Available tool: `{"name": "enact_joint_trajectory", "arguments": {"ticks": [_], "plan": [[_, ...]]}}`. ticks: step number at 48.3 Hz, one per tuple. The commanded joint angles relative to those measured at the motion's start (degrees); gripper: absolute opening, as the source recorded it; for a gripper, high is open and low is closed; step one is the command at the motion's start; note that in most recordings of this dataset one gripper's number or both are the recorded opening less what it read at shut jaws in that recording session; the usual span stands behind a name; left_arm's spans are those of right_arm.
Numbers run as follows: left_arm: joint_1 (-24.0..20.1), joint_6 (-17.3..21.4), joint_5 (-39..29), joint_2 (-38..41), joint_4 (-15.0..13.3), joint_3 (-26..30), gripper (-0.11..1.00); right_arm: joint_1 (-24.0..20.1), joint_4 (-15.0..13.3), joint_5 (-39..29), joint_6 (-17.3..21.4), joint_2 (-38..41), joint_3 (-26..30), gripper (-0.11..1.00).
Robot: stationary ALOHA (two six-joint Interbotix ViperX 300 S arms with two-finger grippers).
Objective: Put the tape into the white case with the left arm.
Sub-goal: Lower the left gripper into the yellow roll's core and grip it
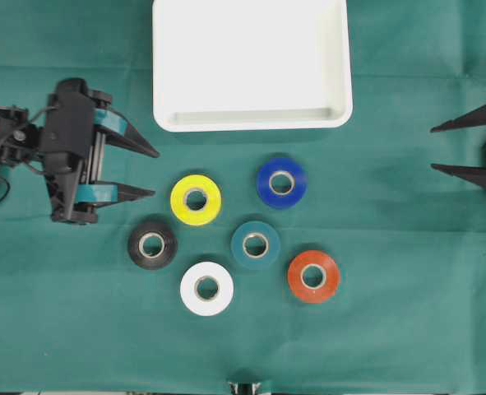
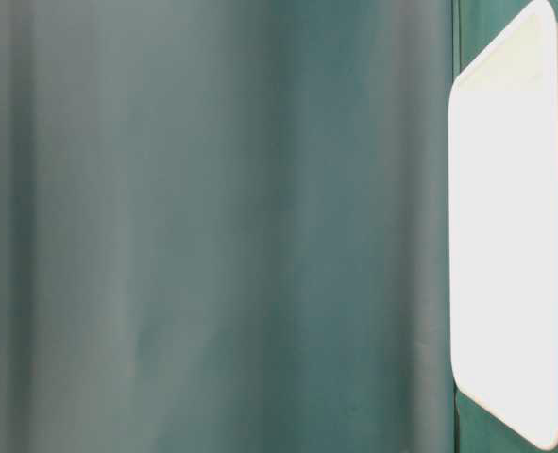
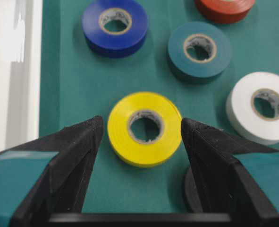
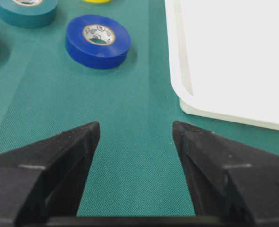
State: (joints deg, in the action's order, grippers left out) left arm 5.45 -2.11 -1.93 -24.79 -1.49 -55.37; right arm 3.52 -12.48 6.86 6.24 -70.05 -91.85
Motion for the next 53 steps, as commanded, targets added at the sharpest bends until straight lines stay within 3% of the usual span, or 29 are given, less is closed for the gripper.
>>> {"name": "enact_joint_trajectory", "arguments": {"ticks": [1, 36, 53], "plan": [[0.18, -0.18, -0.62, 0.97, -0.18, 2.46, 0.7, 0.18, -0.09, 0.53, 0.09, 0.35, 0.62, 0.99], [-0.35, -0.09, -2.2, 16.79, -0.18, 12.3, 0.7, 0.18, -0.18, 0.53, 0.09, 0.35, 0.62, 0.99], [-2.2, 0.18, -8.0, 19.86, 0.0, 12.57, 0.7, 0.09, -0.09, 0.53, 0.09, 0.35, 0.62, 0.99]]}}
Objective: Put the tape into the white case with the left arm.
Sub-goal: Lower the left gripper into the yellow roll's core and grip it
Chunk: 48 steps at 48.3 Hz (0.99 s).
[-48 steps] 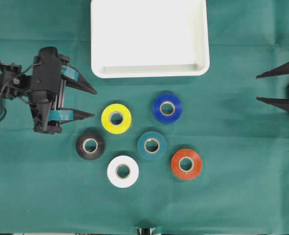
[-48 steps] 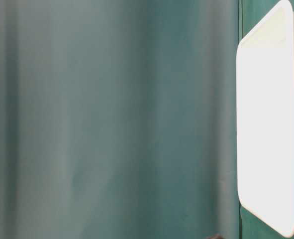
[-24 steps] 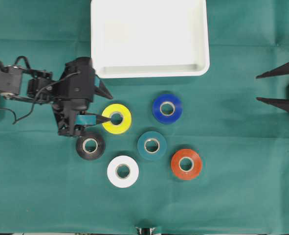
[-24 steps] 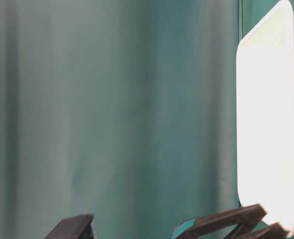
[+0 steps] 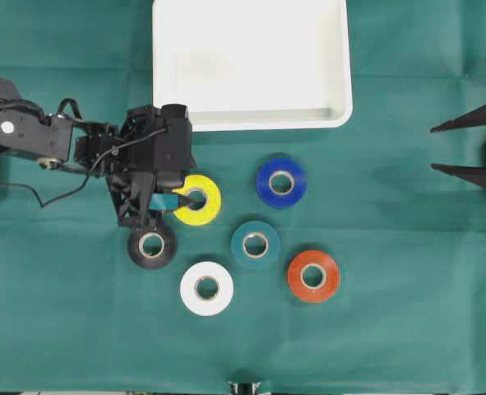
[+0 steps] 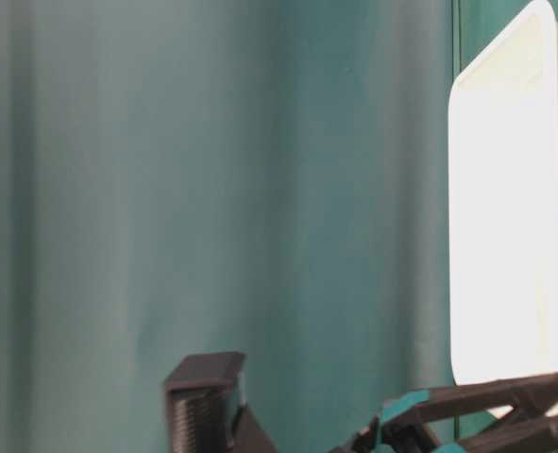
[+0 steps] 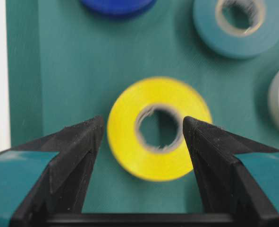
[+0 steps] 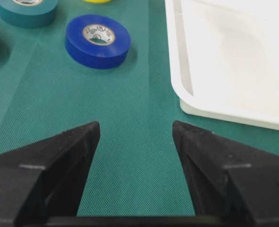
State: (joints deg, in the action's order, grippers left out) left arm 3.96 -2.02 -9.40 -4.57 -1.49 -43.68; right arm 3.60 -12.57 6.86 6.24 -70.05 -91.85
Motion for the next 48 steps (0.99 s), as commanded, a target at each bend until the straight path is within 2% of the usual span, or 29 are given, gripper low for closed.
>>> {"name": "enact_joint_trajectory", "arguments": {"ticks": [1, 48], "plan": [[-0.79, 0.09, -0.53, -0.26, 0.0, 0.79, 0.69, 0.0, 0.0, 0.53, 0.09, 0.26, 0.62, 0.99], [-0.97, 0.18, 3.96, 7.12, 0.0, 1.76, 0.7, 0.09, 0.0, 0.53, 0.09, 0.35, 0.62, 0.99]]}}
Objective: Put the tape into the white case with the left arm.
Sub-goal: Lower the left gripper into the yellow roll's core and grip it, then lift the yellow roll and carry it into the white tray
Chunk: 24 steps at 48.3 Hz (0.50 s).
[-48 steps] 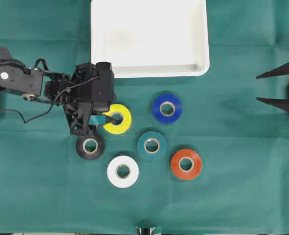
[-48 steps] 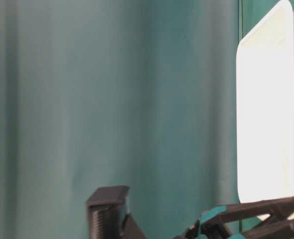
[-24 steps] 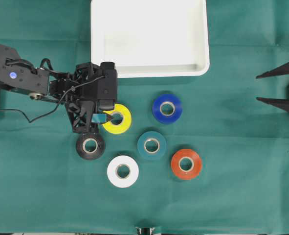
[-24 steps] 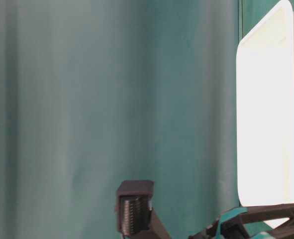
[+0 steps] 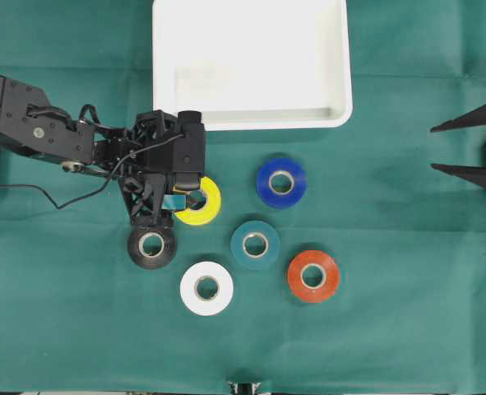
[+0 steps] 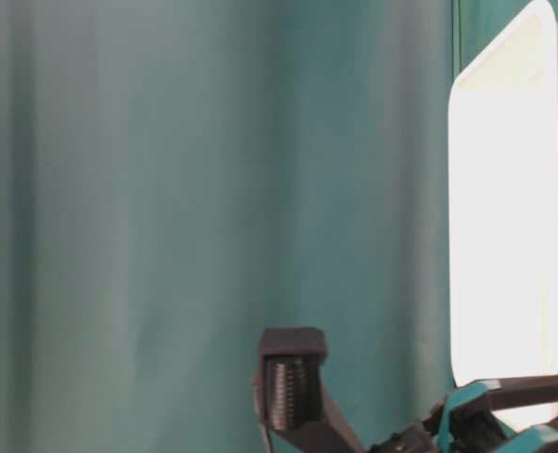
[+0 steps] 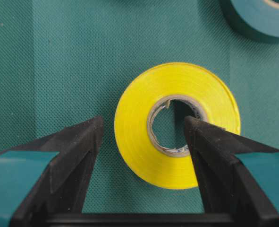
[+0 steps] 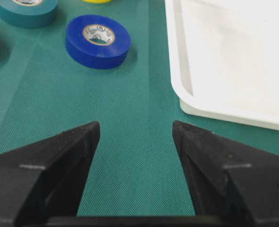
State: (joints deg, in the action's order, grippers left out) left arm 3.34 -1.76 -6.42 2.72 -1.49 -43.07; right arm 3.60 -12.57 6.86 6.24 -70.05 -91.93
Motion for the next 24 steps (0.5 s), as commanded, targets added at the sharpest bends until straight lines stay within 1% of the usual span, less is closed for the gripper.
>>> {"name": "enact_joint_trajectory", "arguments": {"ticks": [1, 13, 24], "plan": [[-0.44, -0.09, 1.05, 0.0, 0.0, 1.23, 0.7, 0.0, 0.0, 0.53, 0.09, 0.26, 0.7, 0.99], [-0.44, 0.0, 3.16, 1.85, 0.0, 1.67, 0.7, 0.0, 0.0, 0.53, 0.09, 0.35, 0.7, 0.99], [-0.62, -0.09, 3.34, 3.52, 0.0, 1.93, 0.69, 0.09, -0.09, 0.53, 0.09, 0.35, 0.7, 0.99]]}}
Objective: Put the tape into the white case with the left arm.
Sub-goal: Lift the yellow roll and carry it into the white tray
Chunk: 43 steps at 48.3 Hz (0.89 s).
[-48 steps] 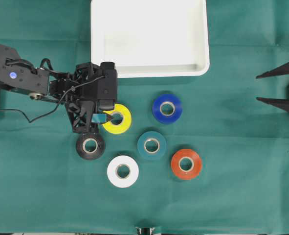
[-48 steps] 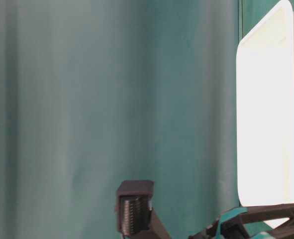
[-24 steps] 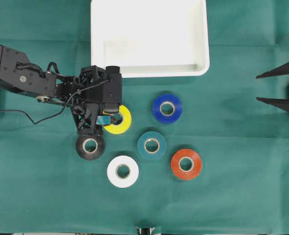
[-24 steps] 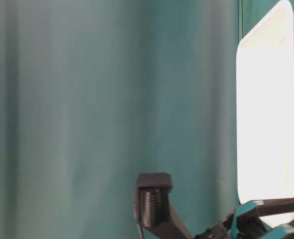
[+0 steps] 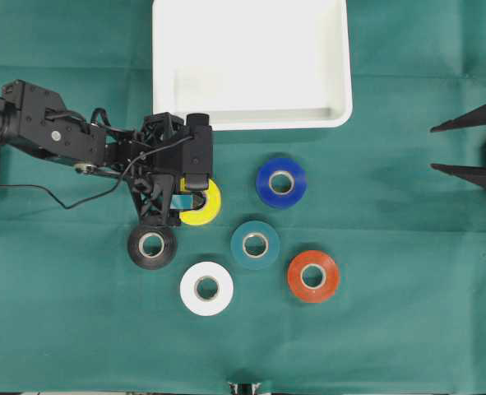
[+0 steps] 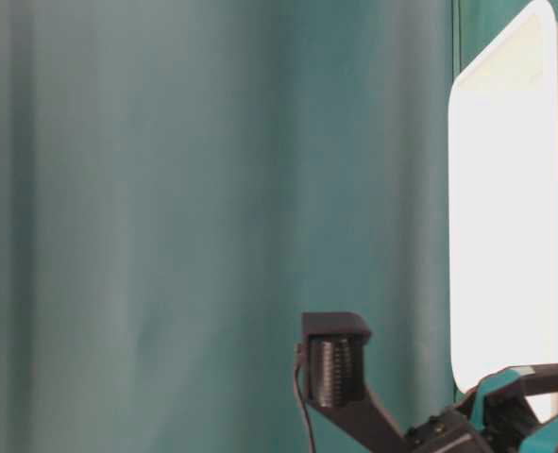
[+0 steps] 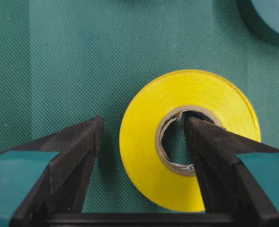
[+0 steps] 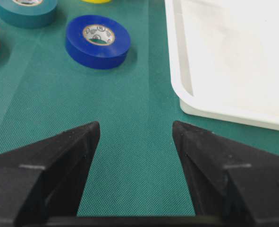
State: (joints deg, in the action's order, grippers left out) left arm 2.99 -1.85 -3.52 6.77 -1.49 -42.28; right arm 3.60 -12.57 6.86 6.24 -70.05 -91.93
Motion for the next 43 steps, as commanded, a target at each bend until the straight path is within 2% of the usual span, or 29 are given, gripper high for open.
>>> {"name": "enact_joint_trajectory", "arguments": {"ticks": [1, 13, 17, 21, 27, 43], "plan": [[-0.09, 0.0, 0.44, -0.53, 0.0, 1.14, 0.69, 0.0, 0.0, 0.53, 0.09, 0.35, 0.7, 0.99], [-0.26, 0.0, 0.44, -0.97, 0.0, 1.32, 0.68, 0.0, 0.0, 0.53, 0.09, 0.26, 0.7, 0.99], [-0.09, 0.09, 0.44, -0.97, 0.0, 1.32, 0.65, 0.0, 0.0, 0.53, 0.09, 0.26, 0.7, 0.99], [-0.26, 0.0, 0.44, -1.05, 0.0, 1.32, 0.54, 0.0, 0.0, 0.53, 0.09, 0.35, 0.7, 0.99], [-0.26, 0.0, 0.44, -1.05, 0.0, 1.32, 0.26, 0.0, -0.09, 0.53, 0.09, 0.35, 0.7, 0.99], [-0.09, -0.09, 0.18, -1.14, 0.0, 1.32, 0.26, 0.0, 0.0, 0.53, 0.09, 0.35, 0.7, 0.99]]}}
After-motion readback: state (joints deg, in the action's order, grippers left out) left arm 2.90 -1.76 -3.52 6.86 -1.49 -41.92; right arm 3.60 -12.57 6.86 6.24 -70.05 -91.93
